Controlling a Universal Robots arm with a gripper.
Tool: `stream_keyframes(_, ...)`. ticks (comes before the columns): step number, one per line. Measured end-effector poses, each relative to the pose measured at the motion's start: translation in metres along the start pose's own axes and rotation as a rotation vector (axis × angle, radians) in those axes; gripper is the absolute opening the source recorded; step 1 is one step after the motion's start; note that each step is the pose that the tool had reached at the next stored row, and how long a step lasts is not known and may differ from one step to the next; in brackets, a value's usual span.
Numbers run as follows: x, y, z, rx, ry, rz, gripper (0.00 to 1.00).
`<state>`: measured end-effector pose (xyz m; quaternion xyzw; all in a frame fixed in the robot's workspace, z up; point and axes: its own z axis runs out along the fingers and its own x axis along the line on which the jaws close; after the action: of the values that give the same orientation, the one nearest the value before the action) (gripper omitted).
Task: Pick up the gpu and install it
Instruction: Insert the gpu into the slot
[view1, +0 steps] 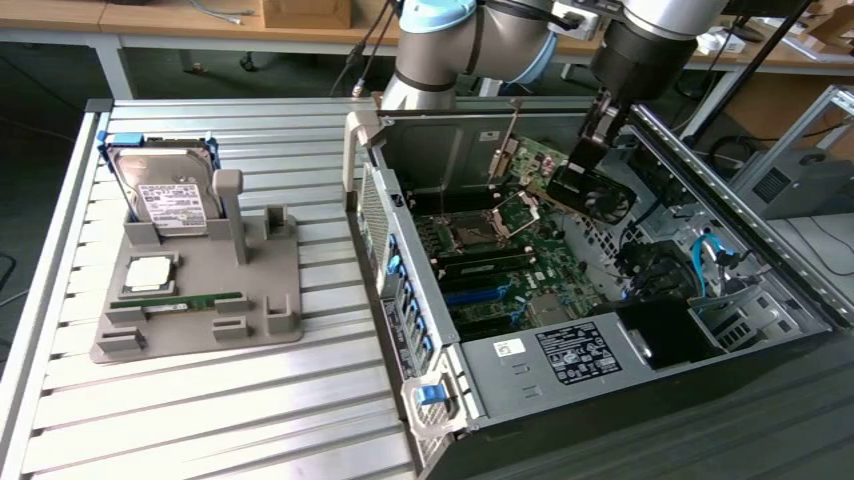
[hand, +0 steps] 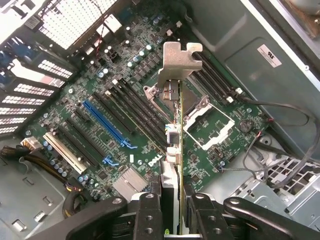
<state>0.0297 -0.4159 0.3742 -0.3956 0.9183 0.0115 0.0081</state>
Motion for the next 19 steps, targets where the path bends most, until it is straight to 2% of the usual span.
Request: stream_keyframes(19,0.0,0.0,0.0,-0.0013,0.0009,-0.056,0.27)
